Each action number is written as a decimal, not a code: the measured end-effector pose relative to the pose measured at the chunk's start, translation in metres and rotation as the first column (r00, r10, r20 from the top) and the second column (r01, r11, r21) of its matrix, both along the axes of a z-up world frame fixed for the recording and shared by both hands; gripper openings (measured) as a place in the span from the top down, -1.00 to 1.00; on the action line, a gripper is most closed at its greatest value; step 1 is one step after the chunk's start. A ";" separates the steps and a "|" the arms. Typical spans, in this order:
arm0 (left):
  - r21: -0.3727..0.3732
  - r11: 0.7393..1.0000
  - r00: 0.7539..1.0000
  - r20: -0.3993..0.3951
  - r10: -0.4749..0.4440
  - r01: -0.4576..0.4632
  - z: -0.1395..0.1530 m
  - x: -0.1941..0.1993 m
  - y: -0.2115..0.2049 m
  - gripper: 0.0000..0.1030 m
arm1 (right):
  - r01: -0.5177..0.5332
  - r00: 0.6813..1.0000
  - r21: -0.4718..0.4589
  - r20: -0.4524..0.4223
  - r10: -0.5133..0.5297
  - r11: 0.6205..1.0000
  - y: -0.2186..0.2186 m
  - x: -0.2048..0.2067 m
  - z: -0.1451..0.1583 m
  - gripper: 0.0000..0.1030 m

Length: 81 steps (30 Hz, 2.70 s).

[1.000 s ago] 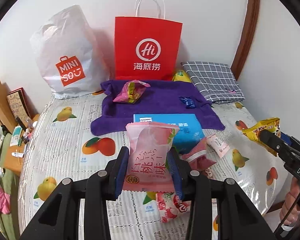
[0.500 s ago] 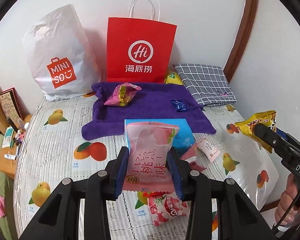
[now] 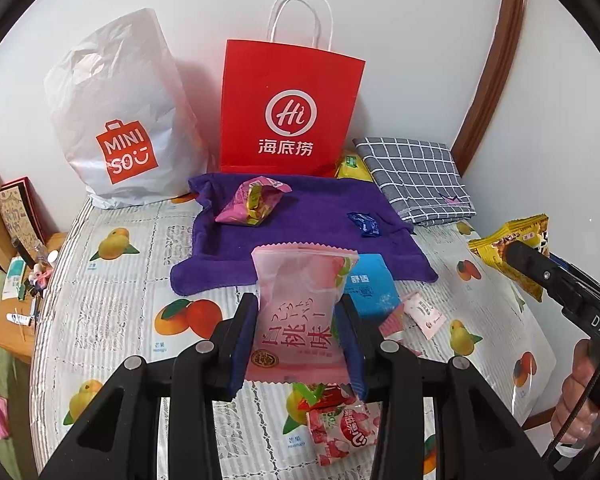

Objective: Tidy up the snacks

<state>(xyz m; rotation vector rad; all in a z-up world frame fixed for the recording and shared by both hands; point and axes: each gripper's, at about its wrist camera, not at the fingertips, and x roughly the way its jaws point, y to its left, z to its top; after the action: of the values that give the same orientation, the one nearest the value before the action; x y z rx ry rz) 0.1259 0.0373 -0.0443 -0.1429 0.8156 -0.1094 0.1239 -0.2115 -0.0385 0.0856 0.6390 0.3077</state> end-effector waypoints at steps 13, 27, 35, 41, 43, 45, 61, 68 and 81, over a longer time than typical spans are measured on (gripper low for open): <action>-0.003 1.000 1.000 -0.011 0.010 -0.010 -0.003 0.016 0.014 0.26 | -0.006 1.000 -0.007 -0.012 0.005 1.000 0.011 0.022 -0.001 -0.03; -0.006 1.000 1.000 -0.015 0.012 -0.012 -0.005 0.039 0.026 0.26 | 0.001 0.999 0.036 -0.048 0.001 0.999 0.014 0.053 -0.001 -0.03; -0.004 1.000 1.000 -0.025 0.005 -0.005 -0.008 0.057 0.028 0.26 | 0.000 0.999 0.026 -0.044 0.001 1.000 0.017 0.072 -0.001 -0.03; 0.004 1.000 0.999 -0.038 0.003 -0.003 -0.013 0.073 0.031 0.26 | -0.006 0.999 0.017 -0.035 0.007 1.000 0.023 0.089 0.000 -0.03; 0.003 1.000 0.999 -0.042 0.005 -0.005 -0.014 0.079 0.033 0.26 | -0.007 0.999 0.013 -0.036 0.008 1.000 0.025 0.096 -0.002 -0.03; 0.000 1.000 0.999 -0.048 0.009 -0.009 -0.016 0.086 0.035 0.26 | -0.008 0.999 0.011 -0.039 0.008 1.000 0.025 0.101 -0.004 -0.03; -0.033 0.999 0.993 -0.114 0.013 -0.017 -0.043 0.143 0.046 0.26 | 0.028 0.993 -0.002 -0.111 -0.028 1.000 0.011 0.160 -0.046 -0.03; -0.050 0.999 0.987 -0.161 0.007 -0.016 -0.066 0.170 0.045 0.26 | 0.027 0.982 -0.002 -0.186 -0.027 1.000 0.007 0.195 -0.083 -0.03; -0.049 0.998 0.971 -0.237 0.031 -0.044 -0.106 0.204 0.051 0.26 | 0.014 0.969 0.010 -0.248 -0.012 1.000 0.002 0.220 -0.135 -0.03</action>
<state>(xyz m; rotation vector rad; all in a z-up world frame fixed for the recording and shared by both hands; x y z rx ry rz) 0.3294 0.0881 -0.1507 -0.2256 1.0479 -0.0801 0.3441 -0.2093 -0.1735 0.1407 0.8850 0.2903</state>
